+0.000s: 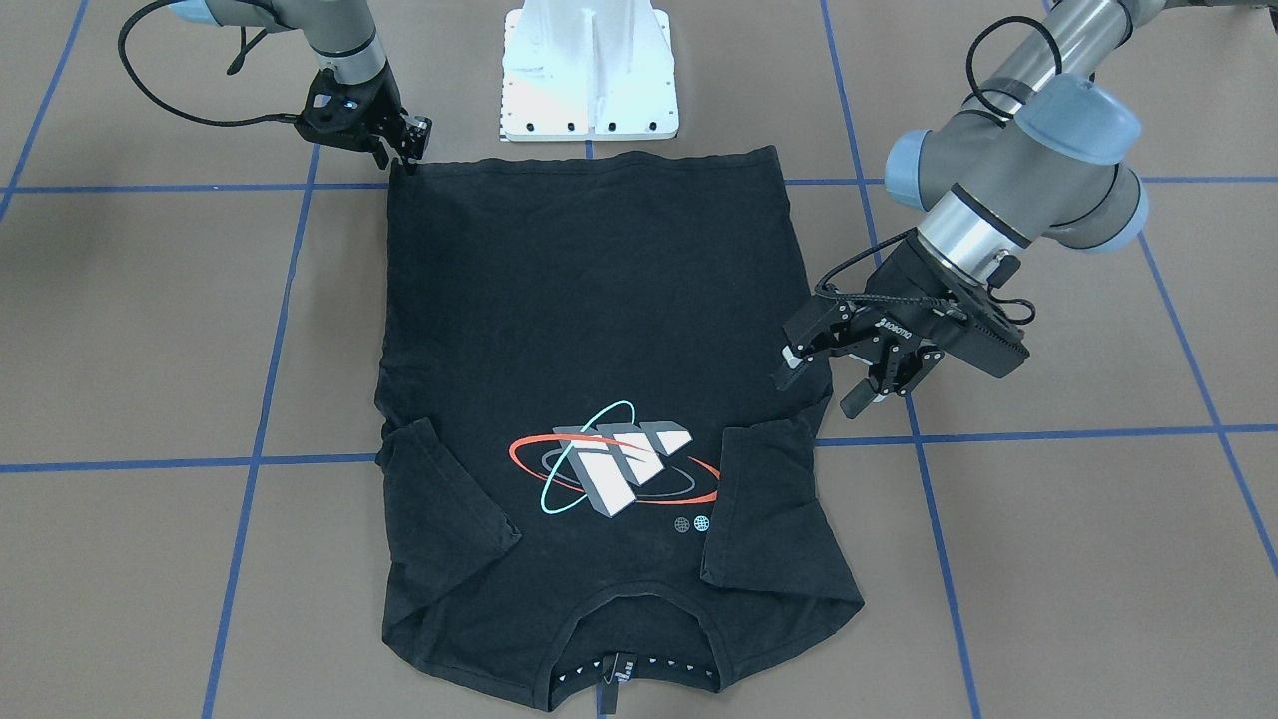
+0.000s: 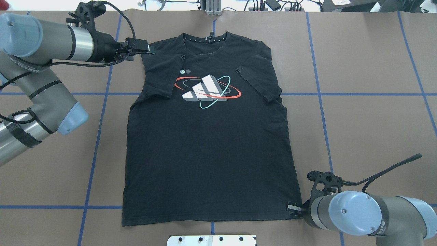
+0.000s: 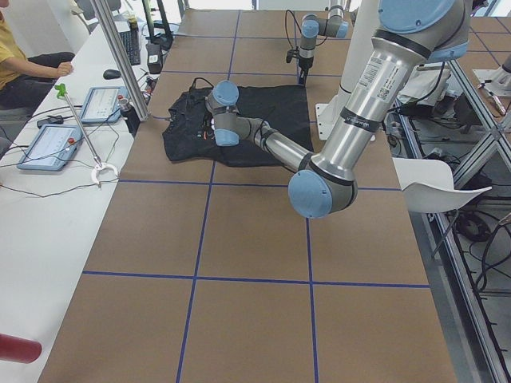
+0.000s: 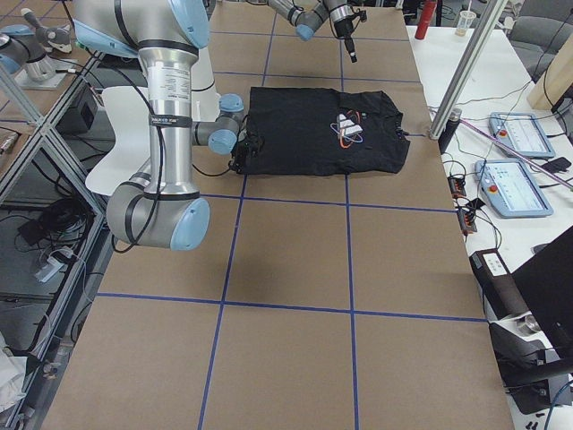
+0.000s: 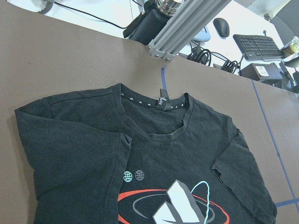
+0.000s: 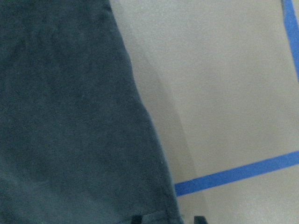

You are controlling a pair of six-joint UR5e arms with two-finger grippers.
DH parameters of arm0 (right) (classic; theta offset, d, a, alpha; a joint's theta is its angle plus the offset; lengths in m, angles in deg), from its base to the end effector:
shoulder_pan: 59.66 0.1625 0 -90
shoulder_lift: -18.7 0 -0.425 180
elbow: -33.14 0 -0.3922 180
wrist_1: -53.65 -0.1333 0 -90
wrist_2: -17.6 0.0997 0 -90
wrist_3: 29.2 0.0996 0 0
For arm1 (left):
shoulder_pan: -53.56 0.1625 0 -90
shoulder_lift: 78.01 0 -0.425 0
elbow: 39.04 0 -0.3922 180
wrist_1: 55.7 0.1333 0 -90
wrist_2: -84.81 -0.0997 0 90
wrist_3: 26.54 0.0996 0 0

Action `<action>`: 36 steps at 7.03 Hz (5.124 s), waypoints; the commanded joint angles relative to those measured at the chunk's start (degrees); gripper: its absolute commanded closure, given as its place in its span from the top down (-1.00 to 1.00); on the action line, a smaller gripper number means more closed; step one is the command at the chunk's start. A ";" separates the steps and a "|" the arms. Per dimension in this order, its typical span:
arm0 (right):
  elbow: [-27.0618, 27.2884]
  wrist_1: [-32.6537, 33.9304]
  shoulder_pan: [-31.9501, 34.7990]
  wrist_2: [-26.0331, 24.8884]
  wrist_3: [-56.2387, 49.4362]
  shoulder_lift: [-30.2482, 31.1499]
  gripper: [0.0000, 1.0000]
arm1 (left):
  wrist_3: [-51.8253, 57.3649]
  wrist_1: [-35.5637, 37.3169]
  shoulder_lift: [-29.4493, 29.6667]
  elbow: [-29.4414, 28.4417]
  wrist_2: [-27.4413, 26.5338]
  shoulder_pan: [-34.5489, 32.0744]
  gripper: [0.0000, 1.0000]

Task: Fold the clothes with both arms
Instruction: 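Move the left gripper down to the hem corner nearest it, then grasp both hem corners with the left and right grippers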

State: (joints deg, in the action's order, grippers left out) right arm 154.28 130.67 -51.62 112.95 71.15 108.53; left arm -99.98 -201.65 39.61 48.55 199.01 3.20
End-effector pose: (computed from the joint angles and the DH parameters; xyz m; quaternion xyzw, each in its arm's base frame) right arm -0.4549 -0.1895 0.3850 -0.0508 -0.3756 0.1305 0.9161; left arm 0.3479 -0.5649 0.2875 0.2179 0.6184 -0.0854 0.7502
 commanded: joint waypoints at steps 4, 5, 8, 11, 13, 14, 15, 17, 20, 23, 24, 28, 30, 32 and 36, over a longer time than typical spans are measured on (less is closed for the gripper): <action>0.67 0.06 -0.12 -0.77 0.02 0.35 -1.00 | 0.05 0.04 -0.29 0.03 -0.29 0.09 0.98; 2.15 0.06 0.23 -0.69 0.02 0.44 -1.00 | -0.38 0.04 -0.47 0.38 -0.12 0.18 0.98; 3.93 0.06 0.32 -0.33 0.02 0.70 -1.00 | -5.39 7.46 -14.29 14.18 -0.29 4.12 0.98; 3.93 -0.02 -0.12 -0.69 0.46 0.97 -1.00 | -19.91 12.70 -26.02 25.07 -7.70 17.49 0.98; 4.01 -0.02 -0.30 -0.69 0.63 0.97 -1.00 | -30.76 13.49 -31.72 30.94 -12.59 29.14 0.98; 4.01 -0.03 -0.38 -0.69 0.72 0.97 -1.00 | -33.67 15.58 -34.71 33.05 -14.69 31.96 0.92; 4.01 0.06 -0.38 -0.77 0.72 0.97 -1.00 | -40.75 17.34 -34.74 32.73 -15.75 35.65 0.89; 4.36 0.06 -0.21 -0.86 0.72 1.05 -1.00 | -43.63 20.50 -32.91 32.72 -17.26 37.70 0.97; 4.89 0.06 -0.12 -0.86 0.72 1.05 -1.00 | -43.72 26.93 -30.35 32.29 -17.26 40.50 0.85; 4.89 0.06 -0.12 -0.86 0.72 1.05 -1.00 | -46.35 27.03 -30.18 30.62 -17.34 43.24 0.29; 4.89 -0.02 -0.12 -0.86 0.72 0.97 -1.00 | -46.35 27.03 -30.17 30.62 -17.34 43.24 0.14; 5.68 0.06 0.06 -0.86 0.72 1.14 -1.00 | -46.53 27.03 -30.09 31.05 -17.34 43.24 -0.08; 5.77 0.06 0.06 -0.86 0.72 1.14 -1.00 | -46.53 27.03 -29.56 31.05 -17.26 43.33 -0.07; 5.77 0.06 0.06 -0.86 0.72 1.23 -1.00 | -46.62 27.03 -29.29 30.88 -17.26 43.33 -0.34; 7.00 0.06 0.06 -0.77 0.72 1.23 -1.00 | -46.71 27.03 -29.99 33.15 -17.08 42.72 -1.00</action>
State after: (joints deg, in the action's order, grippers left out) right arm 160.57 130.73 -51.53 112.14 71.88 109.72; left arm -146.84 -174.62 9.94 80.19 181.79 46.29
